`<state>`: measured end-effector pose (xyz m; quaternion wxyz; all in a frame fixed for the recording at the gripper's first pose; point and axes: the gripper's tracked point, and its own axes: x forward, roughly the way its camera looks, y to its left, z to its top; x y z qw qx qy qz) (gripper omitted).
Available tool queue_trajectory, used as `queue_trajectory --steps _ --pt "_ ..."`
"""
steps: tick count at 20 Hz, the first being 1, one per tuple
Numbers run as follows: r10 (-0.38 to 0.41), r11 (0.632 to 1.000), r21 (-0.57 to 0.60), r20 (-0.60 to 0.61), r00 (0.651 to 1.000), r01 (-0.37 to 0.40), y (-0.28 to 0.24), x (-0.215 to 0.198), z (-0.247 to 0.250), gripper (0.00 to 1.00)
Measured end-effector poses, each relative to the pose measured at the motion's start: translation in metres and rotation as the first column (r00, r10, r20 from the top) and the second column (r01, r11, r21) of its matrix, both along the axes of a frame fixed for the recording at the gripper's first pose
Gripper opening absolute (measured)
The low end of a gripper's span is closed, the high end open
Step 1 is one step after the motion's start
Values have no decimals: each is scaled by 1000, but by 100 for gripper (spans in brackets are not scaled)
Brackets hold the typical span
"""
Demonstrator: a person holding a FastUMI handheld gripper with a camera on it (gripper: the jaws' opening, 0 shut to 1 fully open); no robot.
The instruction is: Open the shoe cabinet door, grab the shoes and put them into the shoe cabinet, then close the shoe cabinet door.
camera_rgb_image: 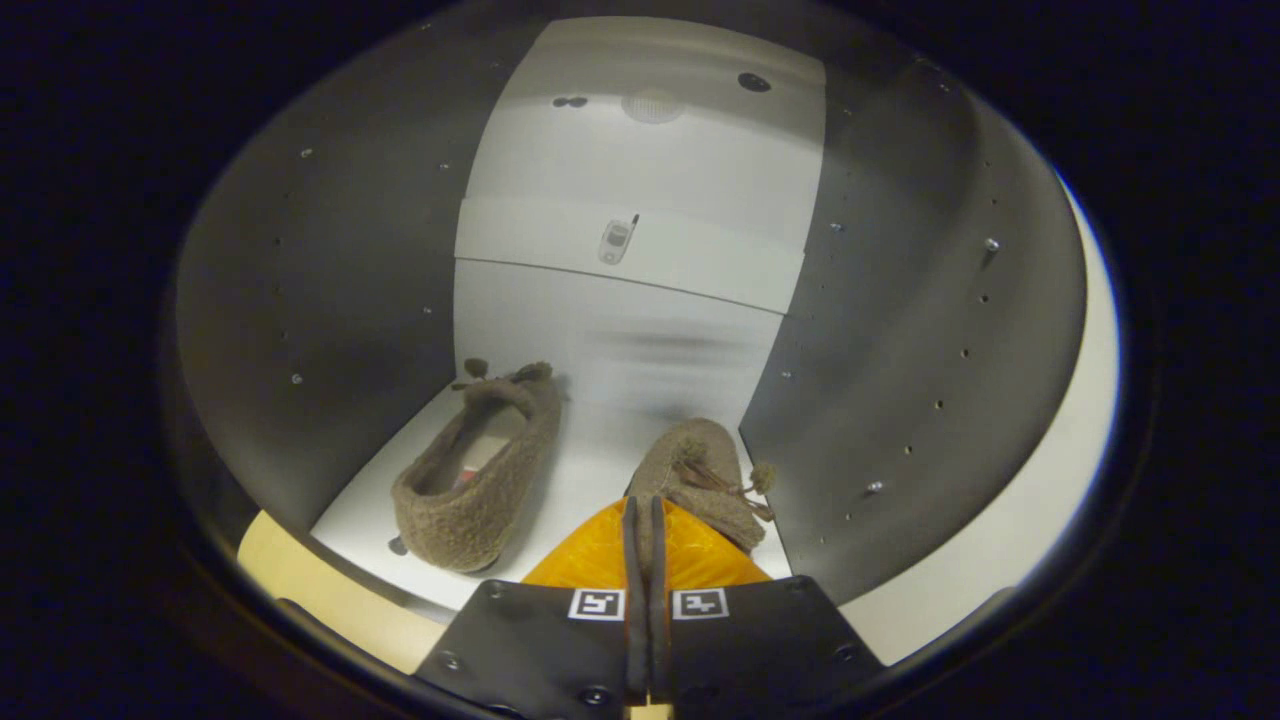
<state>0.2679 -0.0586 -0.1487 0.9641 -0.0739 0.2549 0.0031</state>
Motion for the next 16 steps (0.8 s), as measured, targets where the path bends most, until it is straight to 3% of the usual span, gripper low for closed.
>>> queue_trajectory --steps 7,16 --pt "84 996 -33 -45 995 -85 25 26 -28 3" --pt "72 997 -37 -36 997 -73 19 36 -26 3"
